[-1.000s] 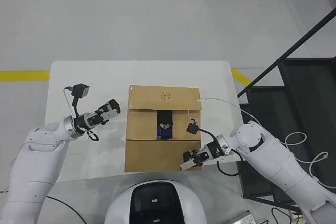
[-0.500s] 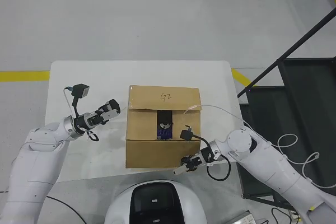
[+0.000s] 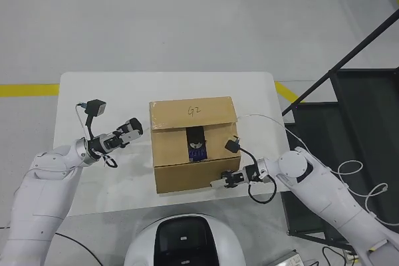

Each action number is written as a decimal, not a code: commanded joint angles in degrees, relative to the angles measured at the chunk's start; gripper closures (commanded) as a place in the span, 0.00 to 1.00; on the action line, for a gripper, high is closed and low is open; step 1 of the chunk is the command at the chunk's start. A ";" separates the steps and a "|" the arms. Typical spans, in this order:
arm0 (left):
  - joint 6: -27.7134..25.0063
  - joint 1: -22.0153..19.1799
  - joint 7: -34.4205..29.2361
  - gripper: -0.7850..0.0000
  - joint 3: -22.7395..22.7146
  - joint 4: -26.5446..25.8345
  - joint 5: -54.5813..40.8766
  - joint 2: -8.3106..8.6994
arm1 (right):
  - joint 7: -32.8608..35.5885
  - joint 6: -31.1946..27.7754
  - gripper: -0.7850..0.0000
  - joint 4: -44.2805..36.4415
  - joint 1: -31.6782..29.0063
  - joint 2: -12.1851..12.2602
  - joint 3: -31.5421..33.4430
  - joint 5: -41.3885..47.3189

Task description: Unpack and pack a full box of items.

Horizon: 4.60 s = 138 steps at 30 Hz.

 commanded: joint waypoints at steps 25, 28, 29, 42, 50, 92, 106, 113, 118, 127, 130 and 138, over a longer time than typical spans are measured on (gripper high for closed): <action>9.83 0.19 2.48 0.00 9.01 -2.86 3.58 -1.29 | 16.69 -2.27 0.00 -0.75 -5.50 2.04 16.14 38.71; 11.43 -0.87 3.94 0.00 10.23 -0.52 3.29 -1.71 | 17.39 -1.57 0.00 -0.05 -5.28 1.58 15.93 38.40; 12.22 -1.32 4.87 0.00 10.49 0.34 2.80 -1.89 | 17.58 -1.37 0.00 0.25 -5.08 1.42 15.81 38.16; 13.89 -7.73 10.05 0.00 12.48 5.14 -1.58 -3.77 | 18.62 -0.34 0.00 2.08 -4.44 -0.36 16.69 38.16; 15.91 -12.99 10.99 0.00 12.29 5.41 -4.89 -4.67 | 19.29 0.33 0.00 2.97 -4.19 -1.30 17.46 37.61; 30.31 -35.05 32.67 0.00 27.27 33.43 5.58 -14.67 | 20.01 1.05 0.00 3.88 -3.82 -2.12 17.66 36.78; 37.40 -41.60 33.14 0.00 35.89 45.20 18.20 -20.94 | 20.01 1.05 0.00 3.88 -3.82 -2.12 17.66 36.78; 30.34 -43.00 31.72 0.00 31.45 47.74 12.81 -20.72 | 20.01 1.05 0.00 3.88 -3.82 -2.12 17.66 36.78; 21.57 -40.69 24.95 0.00 25.61 46.04 6.85 -18.06 | 16.88 2.38 0.00 1.71 -3.57 -2.24 17.08 33.90; 14.04 -28.78 6.61 0.00 11.79 33.03 -2.18 -10.45 | 8.04 9.58 0.00 -3.71 2.46 -3.76 10.44 23.07; 13.32 -22.74 1.91 0.00 6.70 25.47 -2.77 -7.87 | 5.05 11.99 0.00 -3.81 5.04 -4.59 7.13 19.28; 13.19 -8.44 -6.54 0.00 -5.65 9.99 -5.22 -3.19 | -4.80 14.39 0.00 -1.75 9.60 -6.01 3.31 9.19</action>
